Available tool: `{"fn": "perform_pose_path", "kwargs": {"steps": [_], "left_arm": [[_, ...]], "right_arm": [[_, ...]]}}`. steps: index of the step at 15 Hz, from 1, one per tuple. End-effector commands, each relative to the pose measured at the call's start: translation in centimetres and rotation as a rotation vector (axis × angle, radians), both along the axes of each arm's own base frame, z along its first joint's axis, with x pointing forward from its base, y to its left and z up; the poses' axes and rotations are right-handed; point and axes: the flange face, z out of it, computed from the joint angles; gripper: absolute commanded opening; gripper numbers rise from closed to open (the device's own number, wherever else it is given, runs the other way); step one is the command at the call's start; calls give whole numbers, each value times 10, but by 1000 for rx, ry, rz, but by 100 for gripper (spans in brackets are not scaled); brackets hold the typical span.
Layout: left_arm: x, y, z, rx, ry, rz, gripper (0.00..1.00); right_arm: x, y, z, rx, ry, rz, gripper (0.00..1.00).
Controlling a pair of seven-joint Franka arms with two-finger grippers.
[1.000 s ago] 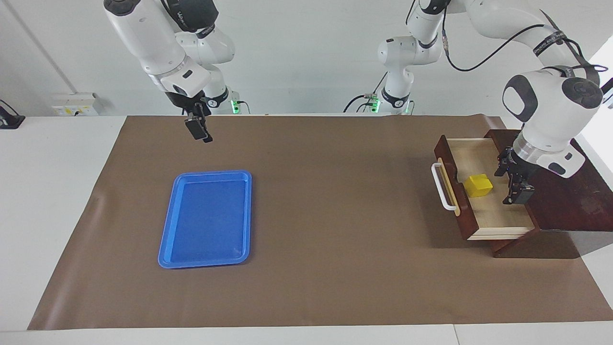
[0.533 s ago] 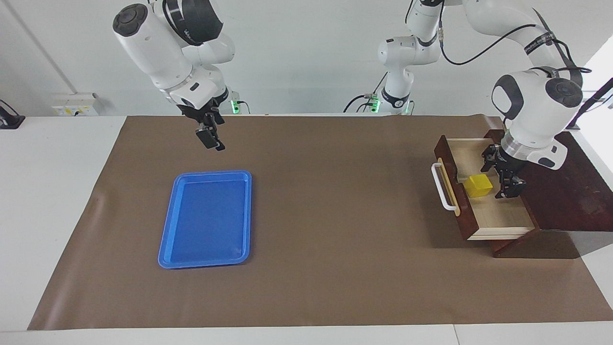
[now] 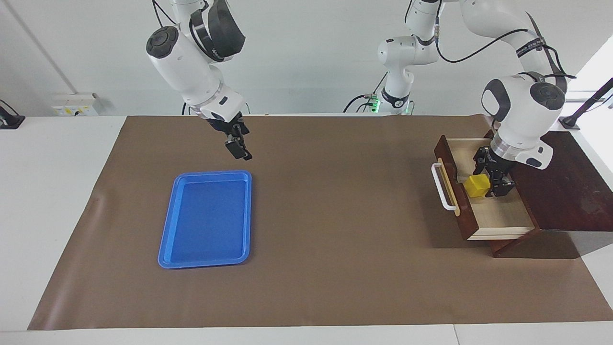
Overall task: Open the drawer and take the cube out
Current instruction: 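Grasp the yellow cube with the left gripper and lift it out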
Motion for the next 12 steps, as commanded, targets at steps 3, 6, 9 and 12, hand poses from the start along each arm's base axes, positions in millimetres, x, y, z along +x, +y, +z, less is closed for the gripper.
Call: {"fn": "perform_pose_path", "kwargs": {"steps": [3,6,9,12], "left_arm": [[27,-27,51,-8,11,0,0],[46,-72,86,-1,74,-23,0],[45,-128,93,-25,68,71,0],[32,-215,86,-61,-9,201,0]], "right_arm": [[-1,7,-1,21,1,-25,100],[-1,8,-1,21,-2,-25,100],[-1,9,-1,21,-2,-23,100],[-1,9,1,22,-6,-16,100]]}}
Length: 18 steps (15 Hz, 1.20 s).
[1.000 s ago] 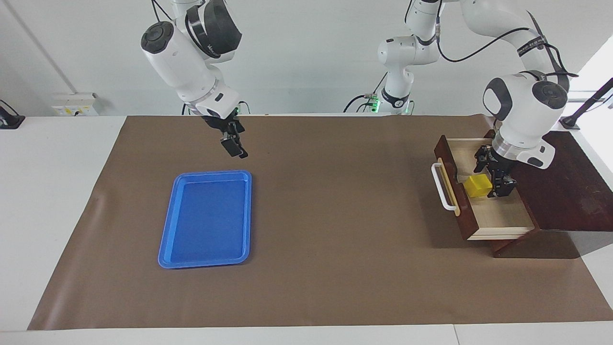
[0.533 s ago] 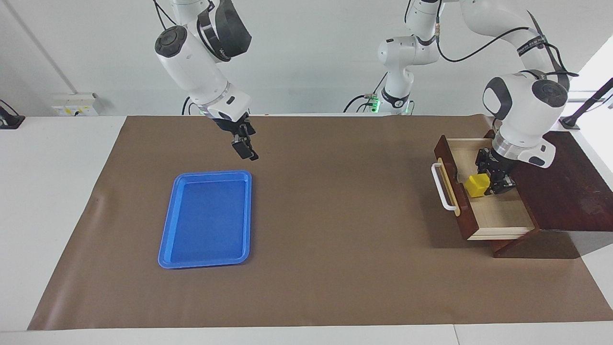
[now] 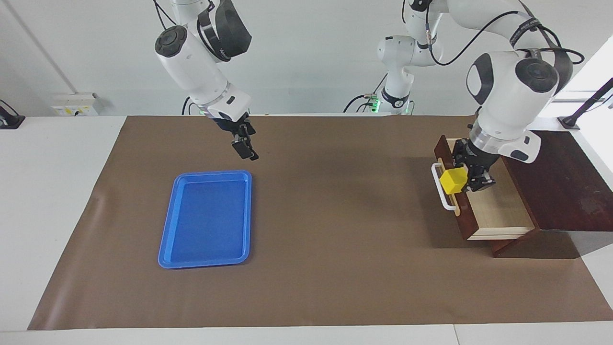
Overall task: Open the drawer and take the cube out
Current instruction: 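Grasp the yellow cube with the left gripper and lift it out, then carry the cube toward the center while the right gripper approaches it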
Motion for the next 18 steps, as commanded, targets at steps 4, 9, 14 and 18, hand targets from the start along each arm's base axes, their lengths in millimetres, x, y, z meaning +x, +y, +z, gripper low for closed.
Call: {"fn": "perform_pose_path", "kwargs": {"steps": [4,9,14,18], "left_arm": [[-39,-131,-19,-50,-12,72,0],[-92,-195,-29,-75,39,-14,0],[-101,-202,-34,-94,13,23,0],[-116,-218,-26,-111,44,-2,0]], "right_arm": [[-2,8,1,24,2,-9,100],[-5,19,3,40,8,-8,100],[-15,41,4,53,22,-4,100],[-14,63,-8,52,18,-4,100]]}}
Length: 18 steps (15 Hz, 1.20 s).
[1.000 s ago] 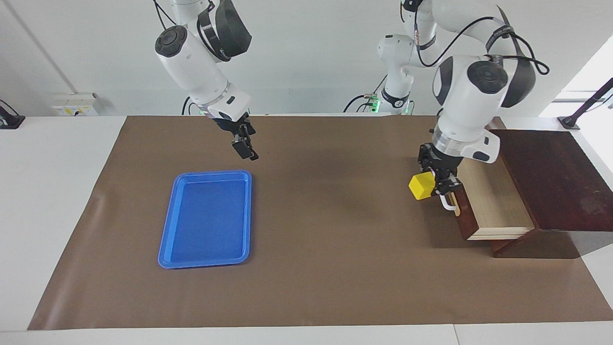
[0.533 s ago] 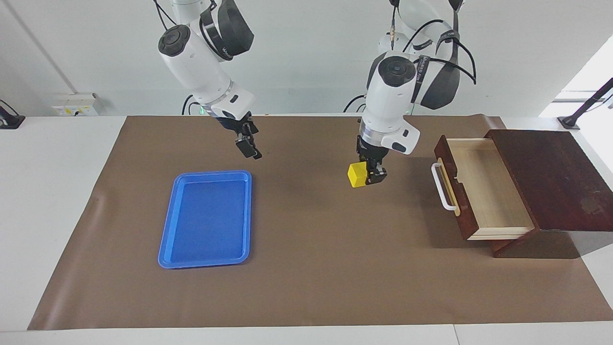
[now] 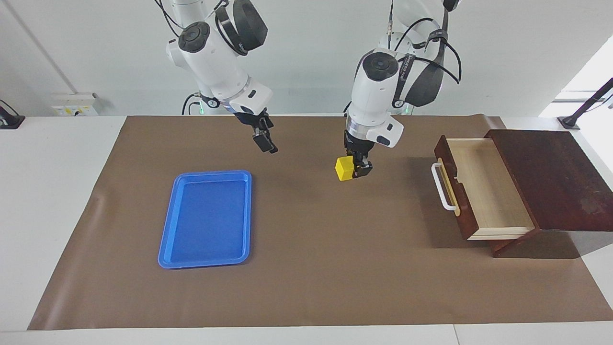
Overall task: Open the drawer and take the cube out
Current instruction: 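Carry the cube toward the center while the right gripper approaches it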
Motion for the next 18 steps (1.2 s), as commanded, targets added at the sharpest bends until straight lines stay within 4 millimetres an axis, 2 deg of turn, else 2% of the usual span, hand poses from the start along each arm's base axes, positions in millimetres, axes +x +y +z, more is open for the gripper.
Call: {"fn": "perform_pose_path", "kwargs": {"steps": [1,2,5,7,10,12,15,18], "left_arm": [[-21,-1,12,-30,14,-6,0],[-24,1,10,-29,16,-7,0],[-29,-4,9,-30,14,-20,0],[-29,-4,9,-29,15,-23,0],[-30,-2,8,-29,16,-22,0],[-30,-2,8,-28,18,-20,0],[-30,0,6,-26,20,-20,0],[-30,-1,6,-28,18,-21,0]], "right_arm": [[5,18,-11,6,-10,11,100],[0,34,-10,14,-20,35,100],[8,42,-12,18,-32,42,100],[9,62,-10,25,-37,68,100],[12,78,-11,34,-38,56,100],[7,93,-15,32,-26,39,100],[6,111,-23,36,-11,10,100],[9,117,-17,44,-7,-3,100]]}}
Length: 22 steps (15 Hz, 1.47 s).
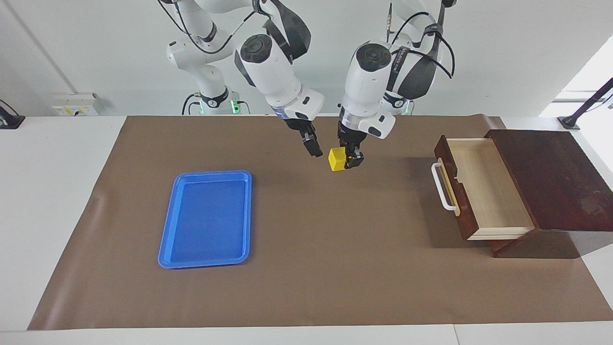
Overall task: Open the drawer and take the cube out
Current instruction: 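Carry the cube toward the center while the right gripper approaches it, then grasp the cube with the right gripper while the left gripper releases it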
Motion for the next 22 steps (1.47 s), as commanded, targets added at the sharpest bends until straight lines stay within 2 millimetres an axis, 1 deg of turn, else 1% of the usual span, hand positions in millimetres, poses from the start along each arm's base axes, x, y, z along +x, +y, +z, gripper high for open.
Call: {"fn": "perform_pose_path", "kwargs": {"steps": [1,3,4,5,8,10,11,12,13,14,19,20,22], "left_arm": [[-8,5,3,-19,2,2,0],[-8,5,3,-19,2,2,0],[-9,5,3,-18,3,2,0],[-9,6,2,-17,4,2,0],[-9,5,3,-18,3,2,0],[-9,6,2,-17,4,2,0],[-9,6,2,-17,4,2,0],[-9,6,2,-17,4,2,0],[-9,6,3,-18,3,2,0],[-9,6,3,-18,3,2,0],[-9,6,3,-18,3,2,0],[-9,6,3,-18,3,2,0],[-9,6,3,-18,3,0,0]], "right_arm": [[9,5,7,14,9,-22,100],[12,7,13,17,6,-25,100],[15,10,9,15,11,-27,100],[18,13,12,21,7,-38,100],[22,15,15,15,-1,-53,100],[27,35,13,3,-5,-52,100],[31,41,14,-10,-15,-66,100],[34,44,5,-28,-8,-67,100],[37,45,2,-29,-2,-70,100],[37,47,5,-30,-2,-72,100],[37,46,5,-40,-13,-63,100],[37,47,0,-41,-9,-59,100],[38,51,-5,-30,-6,-66,100]]}}
